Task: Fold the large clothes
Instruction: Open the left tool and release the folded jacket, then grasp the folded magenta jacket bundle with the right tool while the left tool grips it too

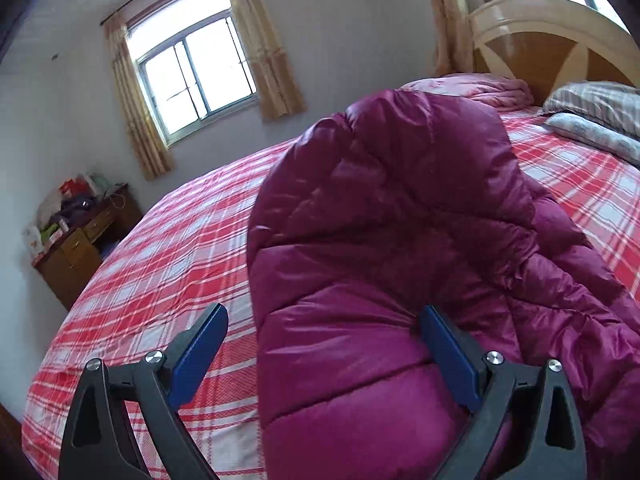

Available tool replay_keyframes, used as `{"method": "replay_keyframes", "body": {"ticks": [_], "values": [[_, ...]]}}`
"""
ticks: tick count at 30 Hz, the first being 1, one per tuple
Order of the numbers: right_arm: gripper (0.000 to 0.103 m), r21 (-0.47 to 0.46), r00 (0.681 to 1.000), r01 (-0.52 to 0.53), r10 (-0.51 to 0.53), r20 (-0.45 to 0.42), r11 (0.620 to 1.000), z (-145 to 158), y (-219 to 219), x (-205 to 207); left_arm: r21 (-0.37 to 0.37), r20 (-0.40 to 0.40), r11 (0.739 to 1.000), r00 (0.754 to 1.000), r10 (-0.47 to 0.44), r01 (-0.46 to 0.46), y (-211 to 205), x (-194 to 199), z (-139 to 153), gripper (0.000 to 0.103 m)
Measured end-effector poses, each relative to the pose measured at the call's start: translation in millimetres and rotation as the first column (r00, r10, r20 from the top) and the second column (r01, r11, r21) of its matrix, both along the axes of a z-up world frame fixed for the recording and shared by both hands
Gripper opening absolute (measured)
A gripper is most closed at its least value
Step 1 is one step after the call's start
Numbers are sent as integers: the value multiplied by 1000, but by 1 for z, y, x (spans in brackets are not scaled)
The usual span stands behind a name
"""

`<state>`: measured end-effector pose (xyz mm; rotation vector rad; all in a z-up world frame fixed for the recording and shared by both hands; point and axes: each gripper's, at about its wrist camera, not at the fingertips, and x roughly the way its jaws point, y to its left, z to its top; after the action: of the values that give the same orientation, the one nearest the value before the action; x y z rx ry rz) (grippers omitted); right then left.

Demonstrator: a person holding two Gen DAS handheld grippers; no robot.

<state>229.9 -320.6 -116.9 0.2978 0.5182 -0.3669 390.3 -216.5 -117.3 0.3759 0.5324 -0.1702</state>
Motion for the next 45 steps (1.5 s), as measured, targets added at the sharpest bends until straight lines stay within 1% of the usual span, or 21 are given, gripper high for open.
{"method": "replay_keyframes", "body": {"ticks": [2, 4, 6, 7, 8, 9, 10, 11, 14, 16, 19, 21, 23, 26, 28, 30, 32, 35, 38, 40, 45], "values": [[82, 59, 995, -63, 59, 81, 996, 18, 2, -3, 9, 15, 999, 999, -45, 45, -10, -8, -3, 97], [81, 89, 985, -157, 150, 87, 983, 24, 12, 8, -5, 6, 998, 998, -64, 64, -16, -10, -5, 97], [67, 113, 971, -237, 234, 45, 965, 17, 25, 26, -14, -4, 998, 998, -69, 69, -15, -9, -4, 97], [52, 123, 962, -271, 271, 12, 955, 9, 32, 35, -25, -14, 997, 997, -77, 76, -11, -10, -1, 97], [31, 128, 954, -290, 297, -36, 948, 0, 37, 43, -38, -23, 996, 997, -78, 77, -4, -8, 4, 97], [20, 140, 948, -296, 309, -80, 945, -10, 40, 48, -60, -23, 996, 998, -66, 65, 4, -7, 10, 97], [13, 153, 943, -297, 314, -106, 943, -18, 41, 51, -92, -8, 995, 999, -44, 44, 13, -5, 18, 97], [11, 149, 939, -297, 317, -137, 943, -26, 43, 52, -121, 13, 992, 1000, -27, 28, 25, -5, 26, 97], [9, 116, 922, -303, 322, -214, 946, -43, 47, 49, -175, 73, 984, 996, 46, -33, 46, 9, 46, 97], [9, 87, 916, -306, 318, -245, 948, -42, 50, 48, -129, 67, 989, 994, 83, -74, 43, 32, 44, 97], [9, 97, 914, -291, 306, -268, 952, -29, 51, 52, -15, -13, 997, 998, 69, -69, 24, 67, 19, 97], [14, 79, 938, -246, 257, -233, 966, -8, 44, 51, 20, -13, 998, 998, 54, -54, 16, 70, 6, 97], [32, 54, 959, -223, 229, -168, 973, 18, 40, 57, 6, 2, 1000, 1000, 19, -19, 15, 63, 5, 97], [33, 44, 967, -239, 242, -81, 970, 55, 41, 86, -19, 12, 1000, 1000, -13, 13, 15, 56, 10, 97], [33, 45, 960, -275, 277, -33, 960, 70, 46, 113, -76, 31, 997, 999, 21, -19, 27, 60, 22, 97], [33, 85, 950, -312, 313, 2, 946, 76, 49, 139, -116, 65, 989, 992, 103, -95, 44, 69, 35, 97], [33, 132, 935, -354, 355, 18, 926, 75, 54, 167, -121, 76, 980, 983, 169, -159, 55, 82, 43, 97], [33, 154, 909, -413, 416, 13, 898, 66, 64, 195, -103, 17, 973, 978, 208, -205, 59, 105, 40, 97], [33, 147, 921, -372, 384, -62, 916, 43, 60, 210, -63, -3, 979, 981, 195, -195, 48, 110, 30, 97], [33, 157, 933, -329, 346, -97, 931, 24, 47, 212, 0, 4, 985, 985, 175, -175, 28, 111, 21, 97], [33, 156, 937, -305, 325, -126, 939, 10, 32, 204, 84, -4, 981, 985, 174, -173, 3, 123, -4, 98]]}}
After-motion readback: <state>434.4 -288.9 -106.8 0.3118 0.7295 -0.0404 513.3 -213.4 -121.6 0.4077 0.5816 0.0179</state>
